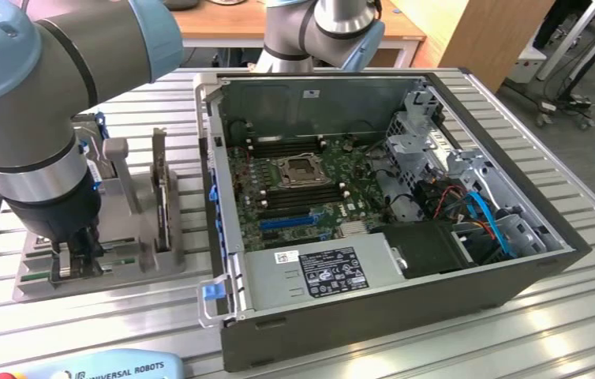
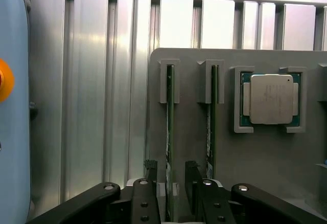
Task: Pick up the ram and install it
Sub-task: 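Pick up the ram and move it above insertion slot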
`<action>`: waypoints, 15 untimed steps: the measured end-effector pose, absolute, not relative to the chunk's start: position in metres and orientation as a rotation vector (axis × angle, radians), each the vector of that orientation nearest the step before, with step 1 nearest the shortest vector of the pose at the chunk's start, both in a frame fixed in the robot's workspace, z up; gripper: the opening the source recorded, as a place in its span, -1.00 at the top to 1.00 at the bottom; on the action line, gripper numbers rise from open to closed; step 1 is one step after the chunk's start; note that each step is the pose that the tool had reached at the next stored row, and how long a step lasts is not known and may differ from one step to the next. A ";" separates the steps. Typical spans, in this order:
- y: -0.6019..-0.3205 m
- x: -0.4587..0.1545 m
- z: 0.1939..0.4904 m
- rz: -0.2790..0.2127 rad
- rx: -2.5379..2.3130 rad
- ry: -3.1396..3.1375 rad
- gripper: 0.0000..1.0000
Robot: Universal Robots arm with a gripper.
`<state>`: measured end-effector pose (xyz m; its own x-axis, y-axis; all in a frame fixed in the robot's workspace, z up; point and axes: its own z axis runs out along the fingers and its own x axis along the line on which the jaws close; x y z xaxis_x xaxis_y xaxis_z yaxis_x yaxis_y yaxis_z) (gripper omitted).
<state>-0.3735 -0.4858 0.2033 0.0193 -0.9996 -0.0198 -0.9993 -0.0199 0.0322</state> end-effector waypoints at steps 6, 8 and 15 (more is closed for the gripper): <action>-0.486 -0.370 0.203 -0.057 2.236 -2.193 0.29; -0.486 -0.370 0.203 -0.057 2.236 -2.193 0.29; -0.486 -0.370 0.201 -0.058 2.236 -2.193 0.29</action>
